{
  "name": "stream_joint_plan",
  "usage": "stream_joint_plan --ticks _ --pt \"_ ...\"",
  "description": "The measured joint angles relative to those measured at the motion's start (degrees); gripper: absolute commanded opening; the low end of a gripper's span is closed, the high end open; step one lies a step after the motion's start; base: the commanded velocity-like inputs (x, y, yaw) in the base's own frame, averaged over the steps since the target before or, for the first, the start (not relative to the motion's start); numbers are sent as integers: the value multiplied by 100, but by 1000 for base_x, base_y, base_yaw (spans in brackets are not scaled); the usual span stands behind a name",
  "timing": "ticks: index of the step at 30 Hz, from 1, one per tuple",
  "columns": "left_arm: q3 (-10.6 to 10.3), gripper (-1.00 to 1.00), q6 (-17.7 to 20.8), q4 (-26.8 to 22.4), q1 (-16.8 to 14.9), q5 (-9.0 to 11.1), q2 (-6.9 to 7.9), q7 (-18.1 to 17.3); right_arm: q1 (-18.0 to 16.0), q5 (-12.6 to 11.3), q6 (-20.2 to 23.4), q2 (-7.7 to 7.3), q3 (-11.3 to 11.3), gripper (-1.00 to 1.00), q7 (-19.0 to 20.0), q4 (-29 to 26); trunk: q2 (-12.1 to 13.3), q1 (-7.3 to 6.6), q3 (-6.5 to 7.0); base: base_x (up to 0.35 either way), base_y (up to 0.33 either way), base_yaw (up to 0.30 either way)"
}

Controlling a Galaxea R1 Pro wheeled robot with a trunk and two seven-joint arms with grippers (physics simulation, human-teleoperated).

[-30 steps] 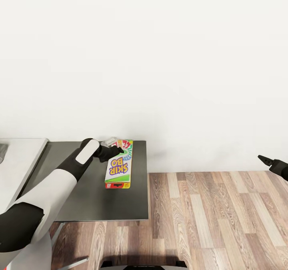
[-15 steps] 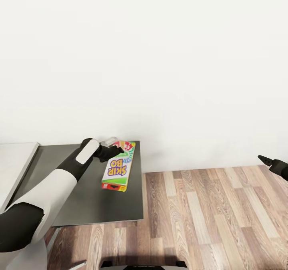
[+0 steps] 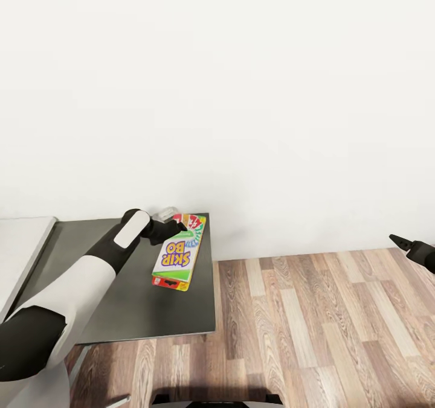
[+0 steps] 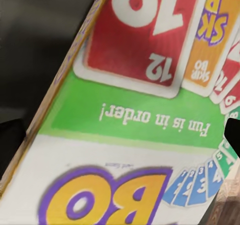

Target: Put all the toys in the child's room - the three board games (two on the bed and one on the table), the two jigsaw puzzles on the table, and the tennis ball on the table - inside the toy box on the table in the child's room.

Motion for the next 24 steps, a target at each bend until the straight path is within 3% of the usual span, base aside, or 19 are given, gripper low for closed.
stream_joint_plan --ticks 17,24 --pt "9 100 -1 -9 84 -3 1 -1 0 -1 -1 11 6 100 0 0 0 0 0 0 0 -4" --pt "6 100 -1 -11 87 -3 -10 -1 2 -6 0 18 7 100 -1 -1 0 0 0 0 0 -166"
